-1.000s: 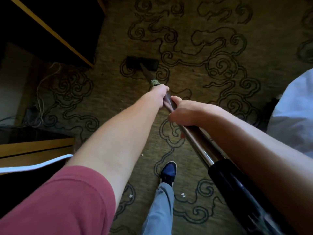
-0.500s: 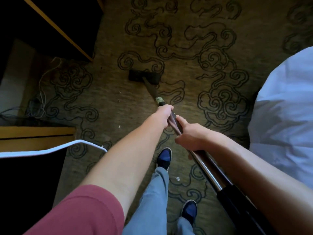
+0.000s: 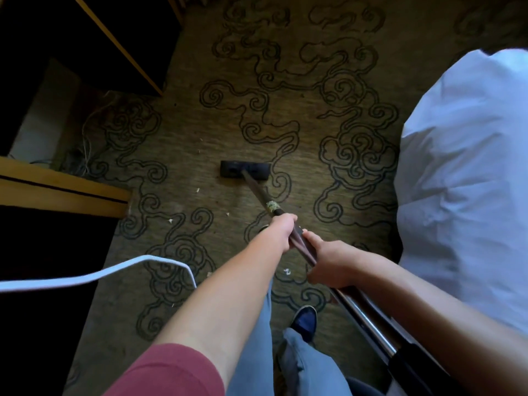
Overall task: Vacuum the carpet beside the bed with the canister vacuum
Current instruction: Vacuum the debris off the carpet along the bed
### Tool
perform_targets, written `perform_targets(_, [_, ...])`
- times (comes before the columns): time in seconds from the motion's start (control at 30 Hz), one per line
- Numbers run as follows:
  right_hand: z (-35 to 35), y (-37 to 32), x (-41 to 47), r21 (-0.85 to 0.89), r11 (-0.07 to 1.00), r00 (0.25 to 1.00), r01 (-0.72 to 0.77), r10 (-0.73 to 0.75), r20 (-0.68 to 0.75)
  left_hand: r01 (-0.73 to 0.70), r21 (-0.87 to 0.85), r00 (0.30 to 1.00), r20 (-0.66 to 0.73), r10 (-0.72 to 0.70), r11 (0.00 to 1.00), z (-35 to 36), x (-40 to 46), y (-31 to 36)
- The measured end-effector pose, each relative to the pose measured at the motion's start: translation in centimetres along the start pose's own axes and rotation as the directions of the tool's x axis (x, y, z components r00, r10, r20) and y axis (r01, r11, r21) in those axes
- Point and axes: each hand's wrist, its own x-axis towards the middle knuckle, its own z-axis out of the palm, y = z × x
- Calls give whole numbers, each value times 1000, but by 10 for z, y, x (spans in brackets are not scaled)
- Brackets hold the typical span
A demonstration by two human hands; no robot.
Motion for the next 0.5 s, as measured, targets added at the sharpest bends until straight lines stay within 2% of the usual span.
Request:
perform_targets(0.3, [38,11,-59,-108,994,999,-2,6,39,-1,-55,1000,3,1,998,2,-40,-73])
perform_targets(0.4, [31,-4,-63,-112,994,1000,-3,3,5,-17,-102,1000,5,18,995,-10,-51,-57])
perform_targets(0.5, [5,-35,-53,-76,997,999,33,-36,-38,-105,-89,994,-29,103,990,-32,-54,-14])
